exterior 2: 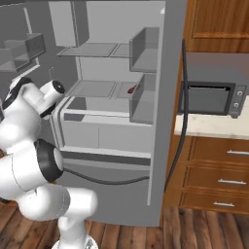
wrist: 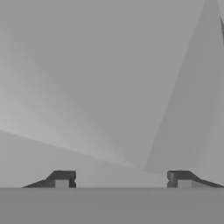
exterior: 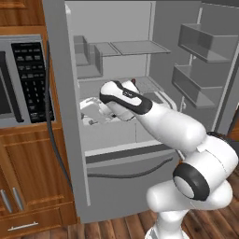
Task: Move the hot dog bun to the plate on the dining table and place the condiment next to that plate. Then navigate to the fridge and take the sausage and place it on the plate as well.
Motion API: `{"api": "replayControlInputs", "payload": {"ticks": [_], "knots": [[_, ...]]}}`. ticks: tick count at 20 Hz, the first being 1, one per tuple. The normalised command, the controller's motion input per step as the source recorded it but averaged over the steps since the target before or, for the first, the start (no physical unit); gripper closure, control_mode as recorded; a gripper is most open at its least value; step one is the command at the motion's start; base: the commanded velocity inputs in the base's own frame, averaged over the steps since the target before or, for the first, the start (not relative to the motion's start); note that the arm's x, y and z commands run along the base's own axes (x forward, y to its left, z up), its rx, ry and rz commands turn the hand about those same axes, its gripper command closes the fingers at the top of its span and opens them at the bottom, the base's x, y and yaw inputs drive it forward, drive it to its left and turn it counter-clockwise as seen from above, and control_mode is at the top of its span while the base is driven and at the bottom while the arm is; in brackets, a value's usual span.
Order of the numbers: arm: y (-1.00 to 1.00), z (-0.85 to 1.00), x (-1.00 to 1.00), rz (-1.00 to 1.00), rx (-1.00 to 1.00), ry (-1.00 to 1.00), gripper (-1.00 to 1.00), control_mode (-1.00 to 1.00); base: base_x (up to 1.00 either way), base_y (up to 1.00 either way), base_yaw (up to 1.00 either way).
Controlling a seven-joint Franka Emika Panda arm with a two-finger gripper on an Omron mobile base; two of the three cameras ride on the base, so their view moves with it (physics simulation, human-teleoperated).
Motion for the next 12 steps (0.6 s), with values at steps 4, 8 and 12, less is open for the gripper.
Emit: {"api": "replayControlInputs", "payload": {"ticks": [4,8,12], "knots": [[0.28,0.09,-0.62,-0.02,-0.11,-0.11,-1.0,-1.0,0.0,0.0,0.0],[-0.9,0.18,-0.61,-0.26,-0.31,-0.23,-1.0,-1.0,0.0,0.0,0.0],[-1.0,0.01,-0.58,-0.35,-0.34,-0.17,-1.0,-1.0,0.0,0.0,0.0]]}}
